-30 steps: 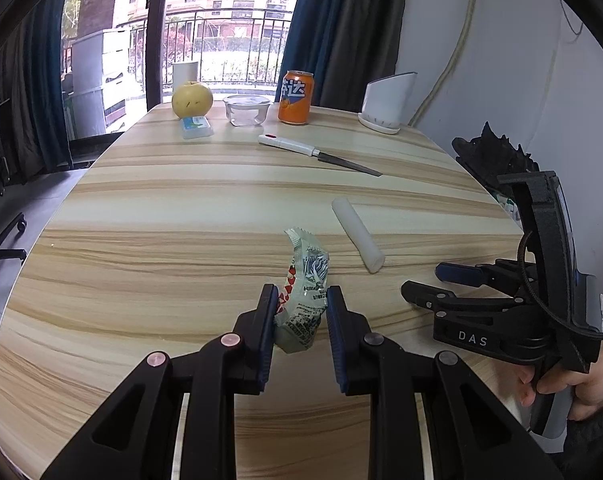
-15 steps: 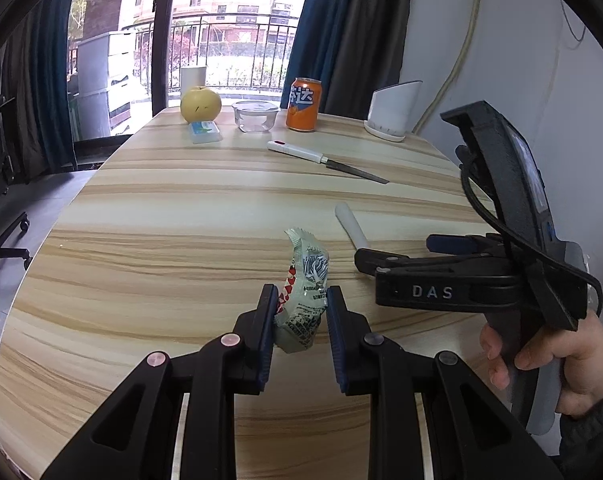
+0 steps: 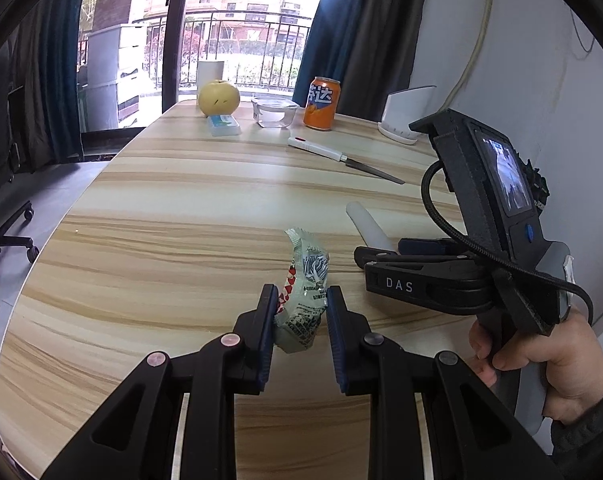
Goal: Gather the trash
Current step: 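Grasp the white foam strip with the right gripper while the left holds the wrapper, then carry the wrapper and foam strip down over the bin with both grippers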
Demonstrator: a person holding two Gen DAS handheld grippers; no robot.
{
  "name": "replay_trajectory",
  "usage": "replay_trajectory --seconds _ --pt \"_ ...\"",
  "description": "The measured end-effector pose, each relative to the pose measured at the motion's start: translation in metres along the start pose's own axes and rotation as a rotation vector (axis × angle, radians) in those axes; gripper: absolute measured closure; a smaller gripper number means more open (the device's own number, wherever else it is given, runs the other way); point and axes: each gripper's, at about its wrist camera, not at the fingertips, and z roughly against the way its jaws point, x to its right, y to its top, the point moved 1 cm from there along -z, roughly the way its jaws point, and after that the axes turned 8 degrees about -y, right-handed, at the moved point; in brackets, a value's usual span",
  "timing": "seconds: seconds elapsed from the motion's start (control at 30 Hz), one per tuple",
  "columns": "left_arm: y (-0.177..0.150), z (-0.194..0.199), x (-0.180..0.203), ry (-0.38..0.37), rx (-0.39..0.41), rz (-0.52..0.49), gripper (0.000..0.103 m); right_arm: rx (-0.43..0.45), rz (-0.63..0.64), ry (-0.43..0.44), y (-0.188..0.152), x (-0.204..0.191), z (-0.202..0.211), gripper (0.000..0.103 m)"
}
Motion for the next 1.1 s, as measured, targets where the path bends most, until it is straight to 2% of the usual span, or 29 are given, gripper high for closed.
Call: replay_trajectory --seconds 0.07,0.1,0.13,0.37,0.53,0.73,0.93,1.1 --pt "0.001 -0.001 -0.001 -0.004 -0.001 0.002 0.084 0.003 0.001 0.002 0.000 -0.001 0.001 0.067" --pt "0.001 0.000 0.000 -0.004 -0.001 0.002 0.084 0.005 0.002 0.001 0.000 -0.002 0.002 0.070" --pt "0.002 -0.001 0.000 -0.004 -0.001 0.001 0.084 0.008 0.005 0.002 0.000 -0.002 0.002 0.079" --pt "0.000 0.000 0.000 -0.003 -0.002 -0.012 0.084 0.037 -0.002 0.006 -0.003 0.000 0.007 0.091" --pt "-0.001 0.007 0.005 0.001 0.007 -0.023 0.084 0.068 -0.015 0.025 -0.013 0.010 0.025 0.092" --pt "-0.008 0.024 0.025 -0.006 0.028 -0.049 0.084 0.129 -0.057 0.074 -0.036 0.036 0.066 0.093" --pt "-0.028 0.046 0.052 -0.025 0.048 -0.082 0.084 0.222 -0.086 0.142 -0.077 0.061 0.124 0.093" --pt "-0.047 0.063 0.073 -0.036 0.062 -0.103 0.084 0.307 -0.067 0.153 -0.122 0.067 0.170 0.092"
